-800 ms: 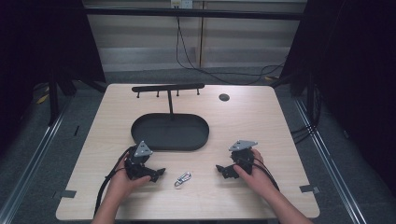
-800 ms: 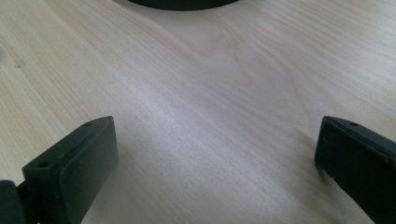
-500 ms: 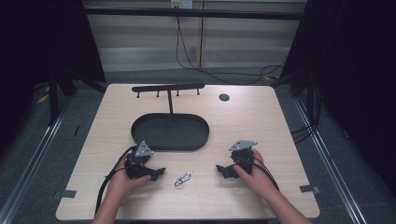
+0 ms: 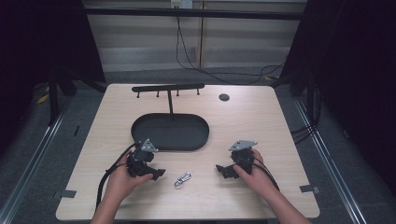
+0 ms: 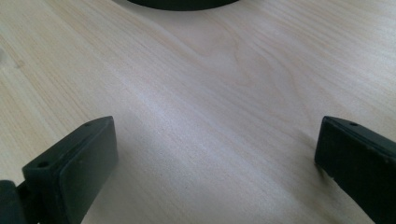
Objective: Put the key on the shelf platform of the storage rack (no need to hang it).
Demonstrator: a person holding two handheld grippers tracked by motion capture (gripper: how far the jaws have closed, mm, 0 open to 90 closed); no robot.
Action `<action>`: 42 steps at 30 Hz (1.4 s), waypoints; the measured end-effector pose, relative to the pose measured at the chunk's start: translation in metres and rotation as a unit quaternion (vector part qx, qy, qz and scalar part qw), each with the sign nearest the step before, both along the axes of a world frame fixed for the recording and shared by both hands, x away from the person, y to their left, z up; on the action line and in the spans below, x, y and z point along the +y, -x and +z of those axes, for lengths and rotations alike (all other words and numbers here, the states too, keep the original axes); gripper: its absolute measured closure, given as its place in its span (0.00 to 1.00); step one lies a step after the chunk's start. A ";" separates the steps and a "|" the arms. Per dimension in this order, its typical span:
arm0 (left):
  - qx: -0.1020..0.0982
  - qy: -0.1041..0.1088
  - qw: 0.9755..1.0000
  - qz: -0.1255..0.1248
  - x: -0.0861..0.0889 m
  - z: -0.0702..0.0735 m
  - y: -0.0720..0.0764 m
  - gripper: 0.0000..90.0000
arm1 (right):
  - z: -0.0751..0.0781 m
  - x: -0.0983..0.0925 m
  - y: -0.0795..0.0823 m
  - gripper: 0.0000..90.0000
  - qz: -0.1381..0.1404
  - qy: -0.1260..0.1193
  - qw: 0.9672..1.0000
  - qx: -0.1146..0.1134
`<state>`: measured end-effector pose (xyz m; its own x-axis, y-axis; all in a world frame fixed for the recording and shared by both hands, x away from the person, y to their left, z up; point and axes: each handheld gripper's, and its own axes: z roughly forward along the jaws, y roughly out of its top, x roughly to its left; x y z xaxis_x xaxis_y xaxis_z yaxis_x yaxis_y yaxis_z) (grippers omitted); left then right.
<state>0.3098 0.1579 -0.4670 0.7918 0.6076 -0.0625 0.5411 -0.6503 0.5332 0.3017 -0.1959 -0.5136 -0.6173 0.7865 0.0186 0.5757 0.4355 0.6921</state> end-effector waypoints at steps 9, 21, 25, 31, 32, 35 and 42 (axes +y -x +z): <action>0.041 0.001 0.999 -0.003 -0.010 0.017 0.003 0.40 | 0.000 0.001 0.000 0.00 -0.003 -0.002 1.000 -0.001; 0.062 -0.018 0.997 -0.038 -0.041 0.036 0.014 0.44 | 0.000 0.002 0.000 0.00 -0.006 -0.002 1.000 0.002; 0.065 -0.028 0.996 -0.050 -0.049 0.039 0.016 0.45 | 0.000 0.002 0.000 0.00 -0.005 -0.002 1.000 0.001; 0.067 -0.040 0.996 -0.050 -0.057 0.037 0.016 0.45 | 0.000 0.002 0.000 0.00 -0.006 -0.002 1.000 0.001; 0.067 -0.040 0.996 -0.050 -0.057 0.037 0.016 0.45 | 0.000 0.002 0.000 0.00 -0.006 -0.002 1.000 0.001; 0.070 -0.044 0.995 -0.050 -0.061 0.035 0.015 0.44 | 0.000 0.002 0.000 0.00 -0.007 -0.002 1.000 0.002; 0.073 -0.054 0.994 -0.055 -0.071 0.029 0.018 0.42 | 0.000 0.002 0.000 0.00 -0.007 -0.002 1.000 0.001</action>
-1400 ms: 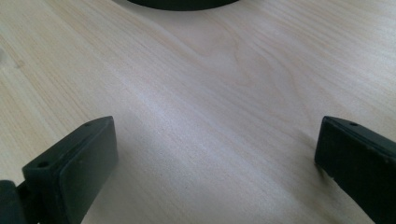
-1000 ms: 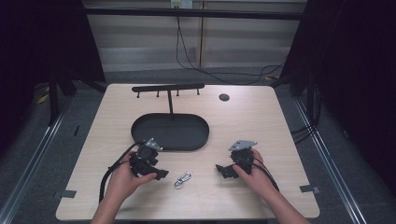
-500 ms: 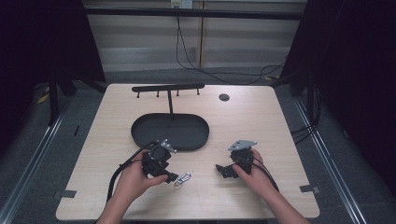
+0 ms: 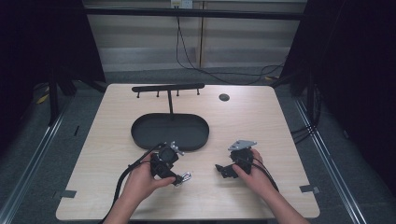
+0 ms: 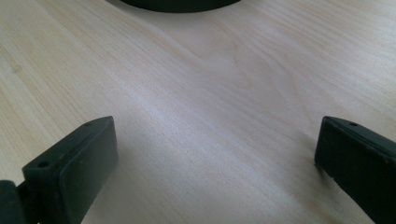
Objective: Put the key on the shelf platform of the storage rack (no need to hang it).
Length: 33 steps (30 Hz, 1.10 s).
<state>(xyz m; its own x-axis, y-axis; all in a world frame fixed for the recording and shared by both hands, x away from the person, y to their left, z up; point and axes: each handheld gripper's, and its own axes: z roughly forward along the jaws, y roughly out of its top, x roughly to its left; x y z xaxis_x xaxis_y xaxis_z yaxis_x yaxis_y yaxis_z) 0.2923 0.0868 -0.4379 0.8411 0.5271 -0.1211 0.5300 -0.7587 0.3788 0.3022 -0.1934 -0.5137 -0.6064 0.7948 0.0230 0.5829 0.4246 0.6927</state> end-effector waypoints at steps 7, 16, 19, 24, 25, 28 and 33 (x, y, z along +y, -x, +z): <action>-0.002 -0.012 1.000 -0.004 -0.009 -0.005 0.000 0.44 | 0.000 0.000 0.000 0.00 -0.001 0.000 1.000 0.000; 0.008 -0.030 0.999 -0.015 -0.028 -0.019 -0.005 0.50 | 0.000 0.000 0.000 0.00 -0.001 0.000 1.000 0.000; 0.007 -0.039 0.999 -0.017 -0.032 -0.023 -0.007 0.52 | 0.000 0.000 0.000 0.00 -0.001 0.000 1.000 0.000; 0.004 -0.054 0.998 -0.019 -0.036 -0.028 -0.009 0.55 | 0.000 0.000 0.000 0.00 0.000 0.000 1.000 0.000; 0.002 -0.056 0.998 -0.017 -0.036 -0.029 -0.009 0.56 | 0.000 0.000 0.000 0.00 0.000 0.000 1.000 0.000; 0.000 -0.061 0.998 -0.019 -0.038 -0.030 -0.009 0.59 | 0.000 0.000 0.000 0.00 -0.001 0.000 1.000 0.000; -0.005 -0.067 0.997 -0.023 -0.041 -0.030 -0.007 0.66 | 0.000 0.000 0.000 0.00 -0.001 0.000 1.000 0.000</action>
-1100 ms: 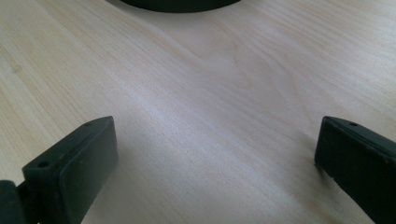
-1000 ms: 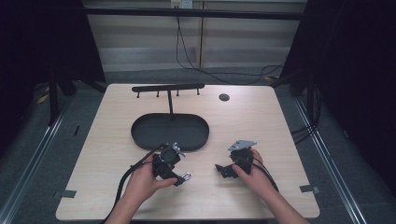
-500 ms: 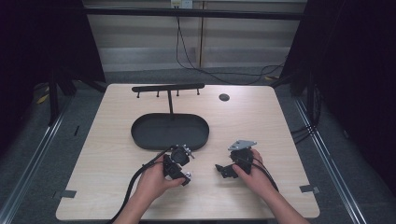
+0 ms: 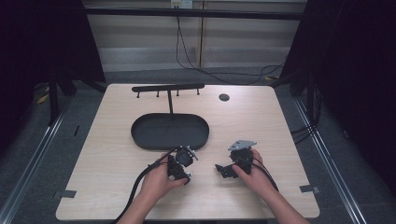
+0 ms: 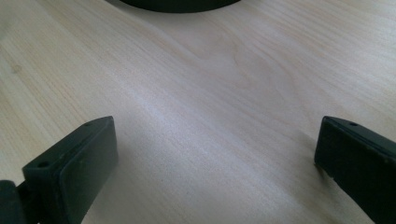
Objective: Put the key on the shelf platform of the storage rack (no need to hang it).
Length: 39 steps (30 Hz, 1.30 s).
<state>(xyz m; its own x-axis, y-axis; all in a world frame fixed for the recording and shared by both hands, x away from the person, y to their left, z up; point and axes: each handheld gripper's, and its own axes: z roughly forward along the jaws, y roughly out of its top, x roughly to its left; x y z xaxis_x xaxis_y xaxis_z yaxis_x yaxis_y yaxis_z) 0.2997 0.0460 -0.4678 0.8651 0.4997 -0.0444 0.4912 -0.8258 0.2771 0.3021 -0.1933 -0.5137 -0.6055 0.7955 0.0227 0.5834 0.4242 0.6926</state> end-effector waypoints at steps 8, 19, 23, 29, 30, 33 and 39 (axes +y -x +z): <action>0.004 -0.007 1.000 0.000 -0.003 0.001 0.002 0.76 | 0.000 0.000 0.000 0.00 0.000 0.000 1.000 0.000; 0.014 0.026 1.000 -0.005 0.005 0.012 -0.001 0.99 | 0.000 0.000 0.000 0.00 0.000 0.000 1.000 0.000; 0.014 0.031 0.999 0.000 0.007 0.008 -0.002 0.99 | 0.000 0.000 0.000 0.00 0.000 0.000 1.000 0.000; 0.013 0.023 1.000 -0.001 0.005 0.008 -0.001 0.99 | 0.000 0.000 0.000 0.00 0.000 0.000 1.000 0.000; 0.016 0.022 1.000 0.001 0.005 0.009 -0.002 0.99 | 0.000 0.000 0.000 0.00 0.000 0.000 1.000 0.000; 0.016 0.020 1.000 0.000 0.005 0.009 -0.002 0.99 | 0.000 0.000 0.000 0.00 -0.001 0.000 1.000 0.000; 0.015 0.022 1.000 0.007 0.008 0.014 -0.003 1.00 | 0.000 0.000 0.000 0.00 -0.001 0.000 1.000 0.000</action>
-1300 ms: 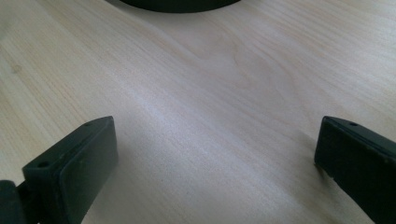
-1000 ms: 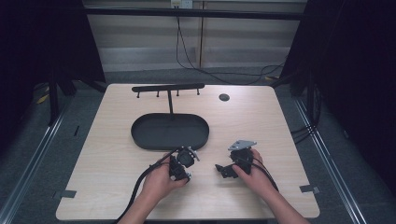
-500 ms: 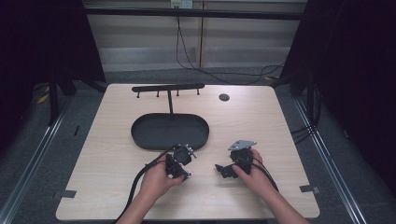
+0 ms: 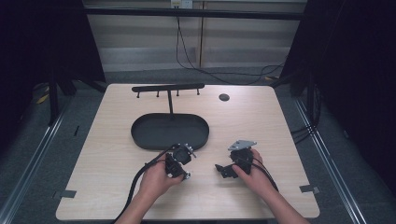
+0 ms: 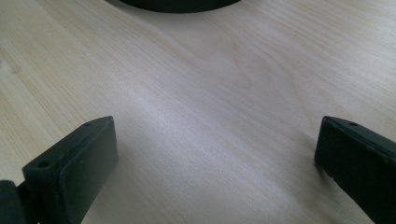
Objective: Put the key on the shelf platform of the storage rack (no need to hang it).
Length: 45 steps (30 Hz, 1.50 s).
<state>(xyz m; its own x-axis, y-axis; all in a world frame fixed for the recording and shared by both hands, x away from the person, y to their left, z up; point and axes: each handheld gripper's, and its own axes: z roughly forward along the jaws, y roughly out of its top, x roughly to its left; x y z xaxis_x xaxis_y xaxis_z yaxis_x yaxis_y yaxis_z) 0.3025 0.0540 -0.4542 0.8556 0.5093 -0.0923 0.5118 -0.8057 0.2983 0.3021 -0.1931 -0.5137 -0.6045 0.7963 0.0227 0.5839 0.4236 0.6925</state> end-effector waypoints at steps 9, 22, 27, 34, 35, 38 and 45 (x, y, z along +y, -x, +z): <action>0.004 -0.001 1.000 0.002 0.002 0.005 -0.003 1.00 | 0.000 0.000 0.000 0.00 -0.001 0.000 1.000 0.000; 0.006 -0.003 1.000 0.003 0.005 0.032 -0.014 1.00 | 0.000 0.000 0.000 0.00 -0.001 0.000 1.000 0.000; 0.006 -0.018 1.000 -0.001 0.005 0.043 -0.018 1.00 | 0.000 0.001 0.000 0.00 -0.003 0.000 1.000 0.001; 0.010 -0.015 1.000 0.009 0.009 0.057 -0.027 1.00 | 0.000 0.001 0.000 0.00 -0.002 0.000 1.000 0.000; 0.012 -0.016 1.000 0.009 0.010 0.059 -0.030 1.00 | 0.000 0.001 0.000 0.00 -0.002 0.000 1.000 0.000; 0.019 -0.016 1.000 0.013 0.012 0.060 -0.035 1.00 | 0.000 0.001 0.000 0.00 -0.002 0.000 1.000 0.000; 0.026 -0.015 0.999 0.024 0.017 0.064 -0.046 1.00 | 0.000 0.001 0.000 0.00 -0.002 0.001 1.000 0.000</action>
<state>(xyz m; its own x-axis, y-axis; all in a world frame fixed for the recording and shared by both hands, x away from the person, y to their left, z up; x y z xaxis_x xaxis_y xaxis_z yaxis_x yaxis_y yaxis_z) 0.3484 0.0705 -0.3905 0.8245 0.5531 -0.1192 0.5642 -0.7881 0.2460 0.3021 -0.1924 -0.5136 -0.6014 0.7987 0.0220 0.5857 0.4220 0.6920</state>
